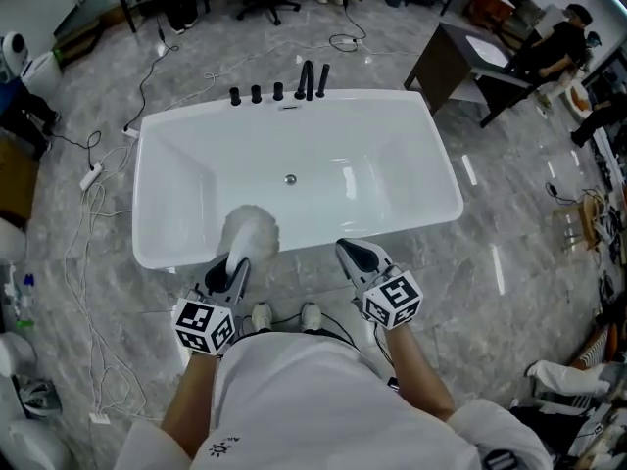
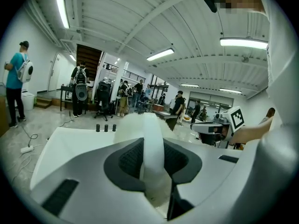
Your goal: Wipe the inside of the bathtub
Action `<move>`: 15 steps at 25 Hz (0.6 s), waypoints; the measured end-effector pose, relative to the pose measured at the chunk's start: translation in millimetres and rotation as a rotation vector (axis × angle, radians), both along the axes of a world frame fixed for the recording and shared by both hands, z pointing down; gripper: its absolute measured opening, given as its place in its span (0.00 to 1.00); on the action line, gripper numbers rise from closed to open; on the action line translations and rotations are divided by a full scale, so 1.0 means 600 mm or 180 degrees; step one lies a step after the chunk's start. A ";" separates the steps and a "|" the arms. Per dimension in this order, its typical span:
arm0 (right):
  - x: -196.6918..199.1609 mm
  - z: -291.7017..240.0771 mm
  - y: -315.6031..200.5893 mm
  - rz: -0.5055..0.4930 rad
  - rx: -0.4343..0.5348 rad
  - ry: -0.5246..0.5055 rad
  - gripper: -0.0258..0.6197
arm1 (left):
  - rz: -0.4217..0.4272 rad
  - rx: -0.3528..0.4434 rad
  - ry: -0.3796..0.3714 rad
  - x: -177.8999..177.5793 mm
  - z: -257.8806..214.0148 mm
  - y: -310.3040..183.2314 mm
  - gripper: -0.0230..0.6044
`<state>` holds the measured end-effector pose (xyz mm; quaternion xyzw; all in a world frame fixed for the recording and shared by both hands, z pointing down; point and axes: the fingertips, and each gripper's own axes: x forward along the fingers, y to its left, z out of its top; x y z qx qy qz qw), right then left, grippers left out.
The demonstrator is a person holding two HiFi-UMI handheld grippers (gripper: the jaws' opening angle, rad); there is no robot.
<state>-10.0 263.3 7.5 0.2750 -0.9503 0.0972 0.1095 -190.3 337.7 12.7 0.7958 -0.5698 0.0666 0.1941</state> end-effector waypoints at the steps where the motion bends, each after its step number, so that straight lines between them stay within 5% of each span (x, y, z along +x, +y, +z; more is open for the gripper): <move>1: 0.003 0.003 0.000 -0.0001 -0.0011 0.0007 0.07 | 0.0006 -0.0007 -0.0002 0.004 0.001 0.000 0.20; 15: 0.017 0.022 -0.002 -0.0039 -0.0046 0.0039 0.07 | 0.0115 -0.0046 -0.0067 0.024 0.006 -0.018 0.20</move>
